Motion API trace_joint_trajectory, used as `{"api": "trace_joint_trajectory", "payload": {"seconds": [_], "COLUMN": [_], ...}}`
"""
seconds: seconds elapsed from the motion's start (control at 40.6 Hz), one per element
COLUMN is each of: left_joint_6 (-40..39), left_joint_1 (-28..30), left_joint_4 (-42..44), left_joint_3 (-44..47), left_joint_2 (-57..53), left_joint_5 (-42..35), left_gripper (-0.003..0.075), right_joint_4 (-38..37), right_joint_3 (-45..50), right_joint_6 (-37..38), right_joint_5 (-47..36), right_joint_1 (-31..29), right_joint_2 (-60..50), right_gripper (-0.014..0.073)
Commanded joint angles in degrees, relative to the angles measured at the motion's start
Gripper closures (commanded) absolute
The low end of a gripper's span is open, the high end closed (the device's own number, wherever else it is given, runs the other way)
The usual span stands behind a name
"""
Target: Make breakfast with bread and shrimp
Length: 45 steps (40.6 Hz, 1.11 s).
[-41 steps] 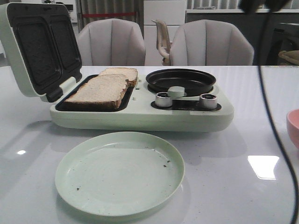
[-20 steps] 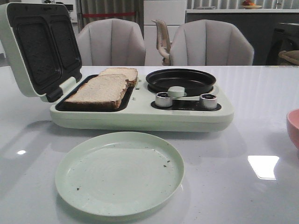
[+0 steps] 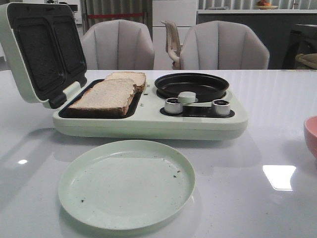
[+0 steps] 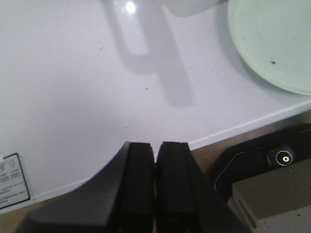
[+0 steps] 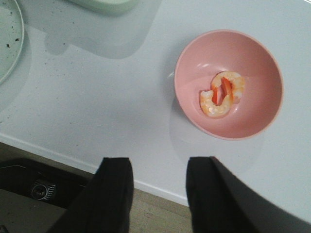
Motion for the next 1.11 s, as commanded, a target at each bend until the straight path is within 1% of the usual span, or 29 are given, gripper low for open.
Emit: {"api": "trace_joint_trajectory", "payload": {"seconds": [0.0, 0.074, 0.123, 0.173, 0.296, 0.37, 0.468, 0.592, 0.789, 0.937, 1.085], "left_joint_6": [0.2, 3.7, 7.1, 11.2, 22.5, 27.7, 31.1, 32.6, 32.8, 33.0, 38.2], "left_joint_1": [5.4, 11.7, 17.5, 23.0, 35.6, 40.9, 46.0, 48.8, 48.7, 48.7, 48.6], "left_joint_4": [2.8, 1.3, -1.3, -5.8, -20.9, -28.5, -35.8, -42.0, -48.5, -54.3, -62.5], "left_joint_3": [-3.1, -4.4, -5.5, -6.8, -11.4, -15.0, -19.7, -26.3, -36.7, -42.6, -45.3], "left_joint_2": [3.2, 5.8, 7.5, 9.3, 13.4, 16.8, 21.6, 27.9, 37.4, 43.0, 44.9], "left_joint_5": [-2.1, -3.4, -5.8, -8.3, -13.2, -14.8, -15.9, -17.9, -20.1, -17.9, -14.3], "left_gripper": [0.0608, 0.0608, 0.0608, 0.0608, 0.0608, 0.0608, 0.0608, 0.0608, 0.0608, 0.0608, 0.0608], "right_joint_4": [-1.5, -1.5, -1.5, -1.5, -1.5, -1.5, -1.5, -1.5, -1.5, -1.5, -1.5], "right_joint_3": [-1.5, -1.5, -1.5, -1.5, -1.5, -1.5, -1.5, -1.5, -1.5, -1.5, -1.5], "right_joint_6": [0.1, 0.1, 0.1, 0.1, 0.1, 0.1, 0.1, 0.1, 0.1, 0.1, 0.1], "right_joint_5": [-2.3, -2.3, -2.3, -2.3, -2.3, -2.3, -2.3, -2.3, -2.3, -2.3, -2.3], "right_joint_1": [-0.2, -0.2, -0.2, -0.2, -0.2, -0.2, -0.2, -0.2, -0.2, -0.2, -0.2], "right_joint_2": [-0.8, -0.8, -0.8, -0.8, -0.8, -0.8, -0.8, -0.8, -0.8, -0.8, -0.8], "right_gripper": [0.0200, 0.0200, 0.0200, 0.0200, 0.0200, 0.0200, 0.0200, 0.0200, 0.0200, 0.0200, 0.0200]}}
